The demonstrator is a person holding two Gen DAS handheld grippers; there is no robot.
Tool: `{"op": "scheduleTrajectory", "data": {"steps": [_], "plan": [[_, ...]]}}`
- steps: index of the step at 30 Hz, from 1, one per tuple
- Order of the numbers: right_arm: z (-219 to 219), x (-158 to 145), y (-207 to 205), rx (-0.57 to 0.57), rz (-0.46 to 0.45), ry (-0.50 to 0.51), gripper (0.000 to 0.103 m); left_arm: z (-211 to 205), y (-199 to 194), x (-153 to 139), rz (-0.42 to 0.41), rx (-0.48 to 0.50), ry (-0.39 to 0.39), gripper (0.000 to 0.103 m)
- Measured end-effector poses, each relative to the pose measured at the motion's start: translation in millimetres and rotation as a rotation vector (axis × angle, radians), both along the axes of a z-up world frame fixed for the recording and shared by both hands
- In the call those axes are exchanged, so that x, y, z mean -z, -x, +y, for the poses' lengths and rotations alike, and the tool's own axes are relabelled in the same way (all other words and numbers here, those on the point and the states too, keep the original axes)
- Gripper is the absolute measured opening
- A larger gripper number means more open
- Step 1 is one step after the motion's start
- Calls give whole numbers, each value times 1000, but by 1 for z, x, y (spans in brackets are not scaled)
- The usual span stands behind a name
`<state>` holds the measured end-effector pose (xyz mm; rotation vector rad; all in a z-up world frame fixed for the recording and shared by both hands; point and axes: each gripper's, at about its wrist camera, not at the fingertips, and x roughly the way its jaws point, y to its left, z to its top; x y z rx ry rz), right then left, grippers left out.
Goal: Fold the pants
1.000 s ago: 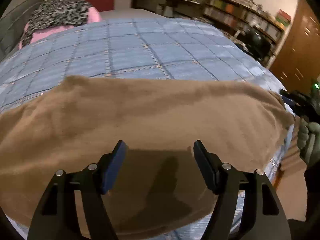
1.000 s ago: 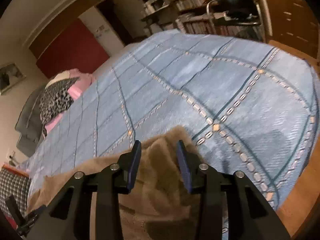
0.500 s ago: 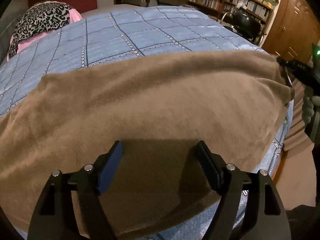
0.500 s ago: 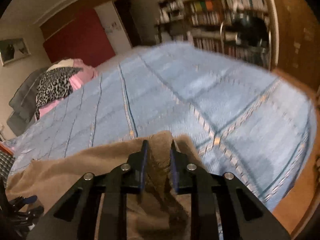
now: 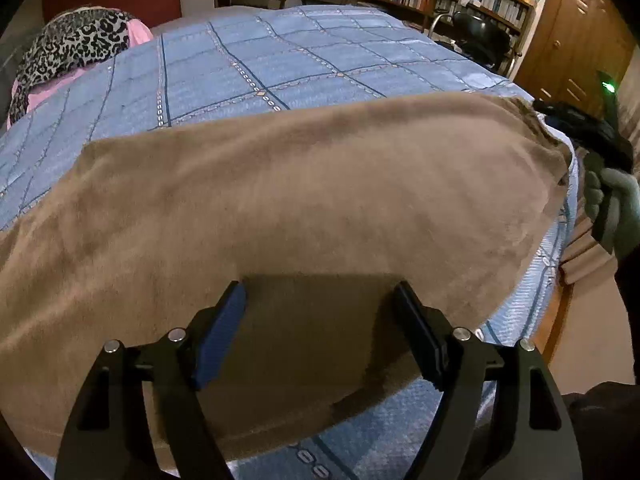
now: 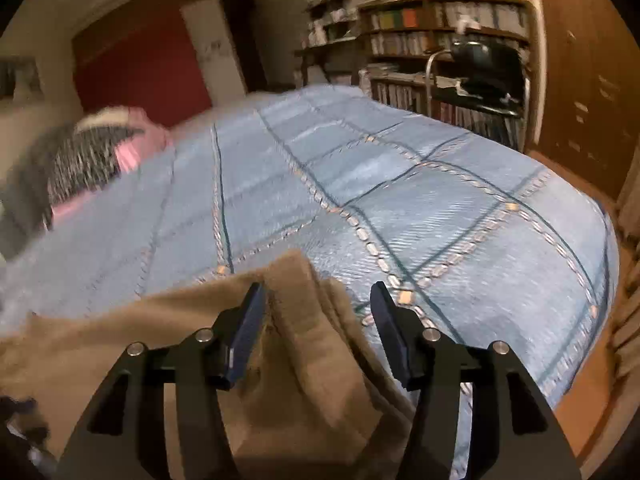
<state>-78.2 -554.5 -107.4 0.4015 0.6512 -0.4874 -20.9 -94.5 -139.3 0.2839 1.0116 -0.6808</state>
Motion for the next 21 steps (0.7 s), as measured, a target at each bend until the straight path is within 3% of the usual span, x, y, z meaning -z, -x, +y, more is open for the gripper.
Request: {"op": "scheduleTrajectory", "data": {"steps": [4, 10, 14, 17, 21], "plan": [[-7, -13, 41, 49, -65, -70, 56, 9, 1, -9, 29, -29, 44, 77], [6, -7, 85, 61, -112, -212, 56, 25, 16, -19, -47, -35, -3, 77], [14, 13, 88, 53, -119, -330, 56, 42, 26, -20, -33, -43, -19, 77], [19, 25, 83, 48, -104, -359, 56, 58, 34, -22, -10, -66, -10, 77], [22, 36, 73, 52, -96, -393, 56, 83, 37, -20, 81, -132, 58, 77]]}}
